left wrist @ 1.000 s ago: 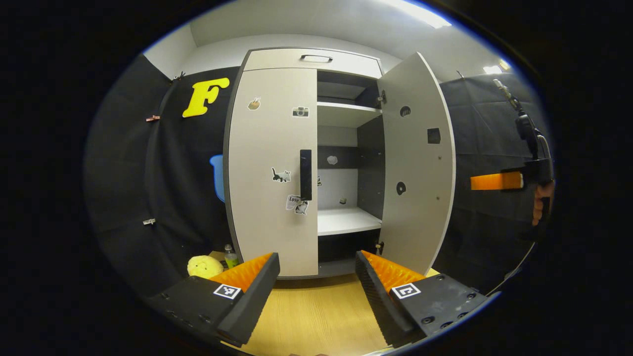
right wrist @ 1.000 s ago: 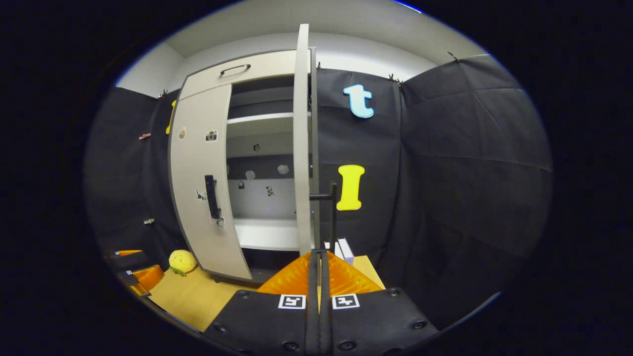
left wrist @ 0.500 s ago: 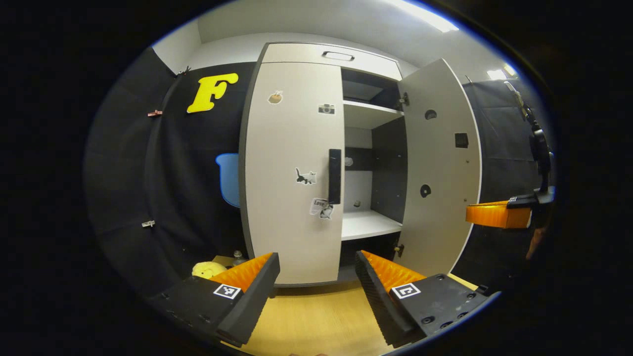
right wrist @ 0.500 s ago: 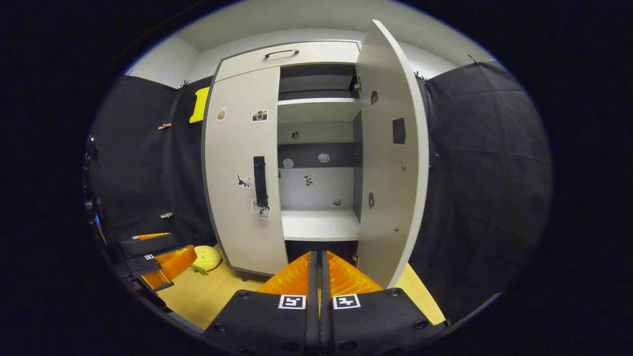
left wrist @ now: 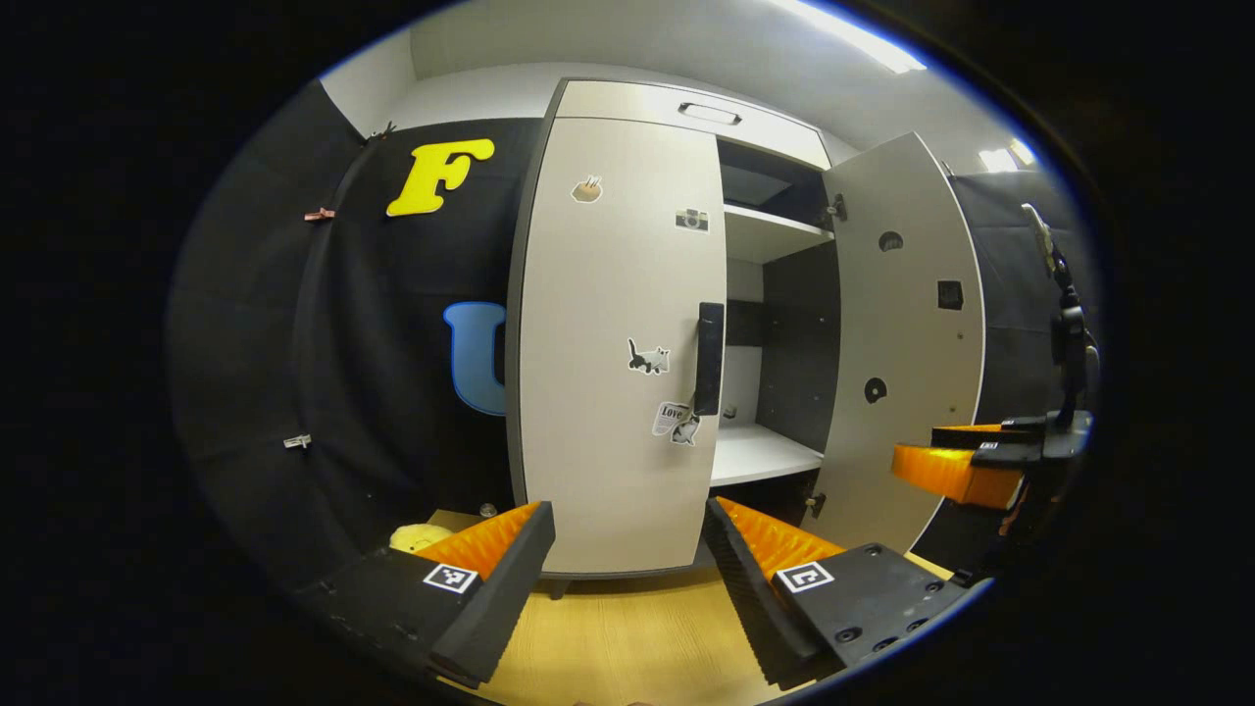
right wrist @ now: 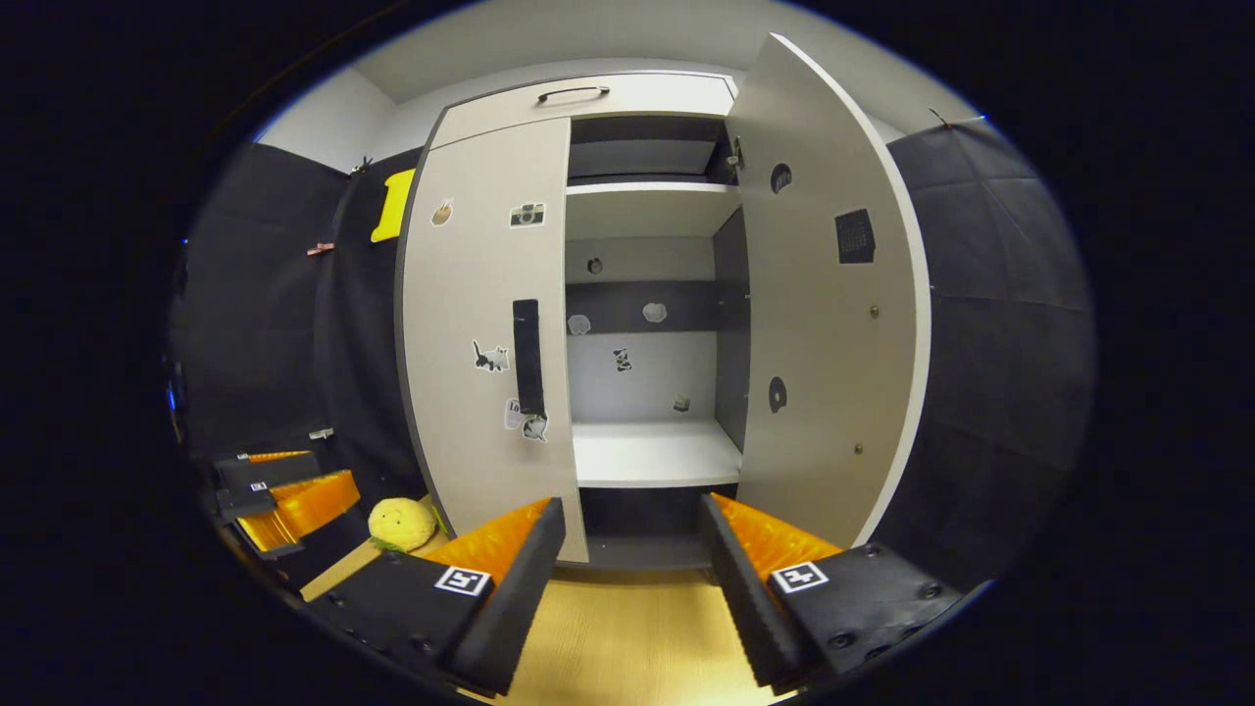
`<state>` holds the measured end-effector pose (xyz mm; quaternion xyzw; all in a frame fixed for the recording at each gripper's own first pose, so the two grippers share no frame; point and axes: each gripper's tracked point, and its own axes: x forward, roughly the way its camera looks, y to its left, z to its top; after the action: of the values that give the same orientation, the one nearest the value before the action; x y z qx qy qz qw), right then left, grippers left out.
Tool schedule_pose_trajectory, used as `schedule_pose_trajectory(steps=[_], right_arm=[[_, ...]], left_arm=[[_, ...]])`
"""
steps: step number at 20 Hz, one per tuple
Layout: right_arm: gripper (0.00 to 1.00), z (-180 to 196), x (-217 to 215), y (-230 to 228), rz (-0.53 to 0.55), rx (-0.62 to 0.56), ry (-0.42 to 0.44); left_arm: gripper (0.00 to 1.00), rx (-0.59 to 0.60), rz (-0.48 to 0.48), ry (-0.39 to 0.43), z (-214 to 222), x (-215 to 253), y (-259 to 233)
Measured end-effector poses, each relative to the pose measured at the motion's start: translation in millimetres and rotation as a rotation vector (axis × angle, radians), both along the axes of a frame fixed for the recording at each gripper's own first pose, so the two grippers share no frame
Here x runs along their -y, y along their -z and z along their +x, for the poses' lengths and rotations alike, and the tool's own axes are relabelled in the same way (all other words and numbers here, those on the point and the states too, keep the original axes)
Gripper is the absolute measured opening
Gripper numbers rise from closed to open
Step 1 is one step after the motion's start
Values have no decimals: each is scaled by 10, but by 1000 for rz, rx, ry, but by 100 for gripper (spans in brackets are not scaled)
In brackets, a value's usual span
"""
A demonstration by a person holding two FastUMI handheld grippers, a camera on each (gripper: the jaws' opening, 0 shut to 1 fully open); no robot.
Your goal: Open the right door of the double-door shoe cabinet with the right hand, and open the left door with the left hand.
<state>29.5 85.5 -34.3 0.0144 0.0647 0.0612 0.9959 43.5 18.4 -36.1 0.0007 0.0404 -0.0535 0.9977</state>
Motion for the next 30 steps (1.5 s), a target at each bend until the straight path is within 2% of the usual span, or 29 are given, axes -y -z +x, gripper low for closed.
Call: schedule_pose_trajectory(steps=[1, 4, 7, 12, 17, 25, 30], right_arm=[[94, 23, 9, 9, 2, 9, -9], [100, 50, 67, 31, 5, 37, -22], [99, 39, 168, 73, -20, 63, -38], [99, -14, 187, 134, 10, 65, -100], [99, 2, 332, 174, 45, 52, -113], [99, 48, 511, 315, 63, 23, -134], [99, 57, 479, 332, 31, 39, -182]], left_arm=[[95, 0, 2, -2, 55, 33, -20], [95, 17, 35, -30, 305, 114, -137], [95, 29, 34, -26, 610, 329, -288], [95, 66, 50, -10, 1142, 694, -601], [94, 52, 36, -23, 1663, 929, -738], [78, 57, 36, -57, 2177, 1089, -887], [59, 36, 8, -77, 2308, 1139, -857]])
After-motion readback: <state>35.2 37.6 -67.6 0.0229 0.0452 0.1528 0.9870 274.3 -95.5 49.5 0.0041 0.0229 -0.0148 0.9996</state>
